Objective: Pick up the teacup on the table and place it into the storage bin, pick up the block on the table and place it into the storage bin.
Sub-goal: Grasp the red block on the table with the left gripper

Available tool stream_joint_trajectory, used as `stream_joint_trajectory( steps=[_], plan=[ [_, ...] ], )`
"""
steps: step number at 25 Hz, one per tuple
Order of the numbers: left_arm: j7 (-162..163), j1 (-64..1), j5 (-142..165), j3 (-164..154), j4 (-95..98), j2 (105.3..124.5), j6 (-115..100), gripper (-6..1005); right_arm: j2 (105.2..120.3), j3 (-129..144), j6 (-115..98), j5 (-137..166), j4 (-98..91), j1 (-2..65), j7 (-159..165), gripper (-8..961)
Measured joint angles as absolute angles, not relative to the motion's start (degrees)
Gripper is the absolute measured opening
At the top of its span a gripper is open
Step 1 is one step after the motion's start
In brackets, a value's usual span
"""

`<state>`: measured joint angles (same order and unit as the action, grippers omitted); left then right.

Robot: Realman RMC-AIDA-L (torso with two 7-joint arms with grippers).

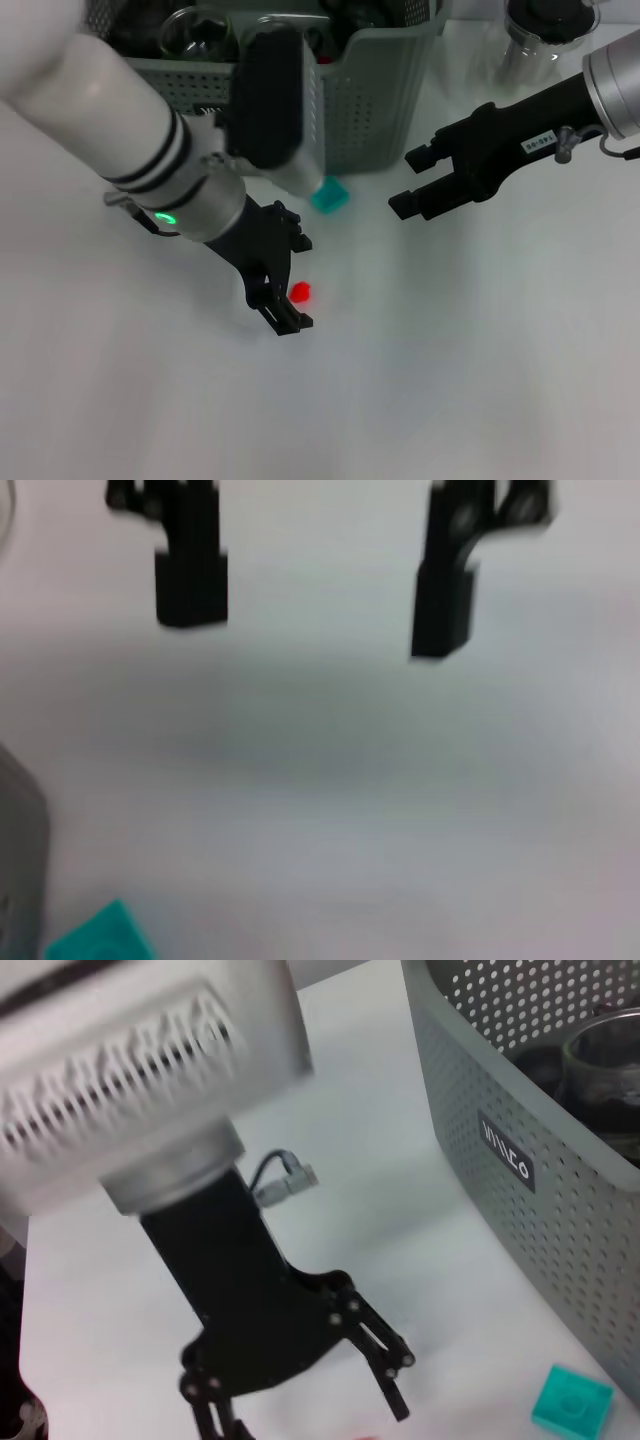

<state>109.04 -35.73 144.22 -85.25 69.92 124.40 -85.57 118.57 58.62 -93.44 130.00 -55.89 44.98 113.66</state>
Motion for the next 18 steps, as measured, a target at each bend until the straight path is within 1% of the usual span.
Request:
stream_joint_trajectory(
  steps=[4,14,18],
  plan=[
    [109.20,-36.07,146.12,-88.85,67.98,124.51,-81.32,902,118.63,58.60,-93.43,130.00,-55.89,44.69,113.69,767],
    [109.25,-36.79,146.26,-89.64,65.90,124.55,-79.74,883,118.73,58.62,-93.43,129.97,-55.90,44.49,113.72,766],
    [109.25,-36.81,146.23,-90.15,64.64,124.54,-78.27,742,118.79,58.62,-93.42,129.98,-55.90,44.58,113.54,766]
  ],
)
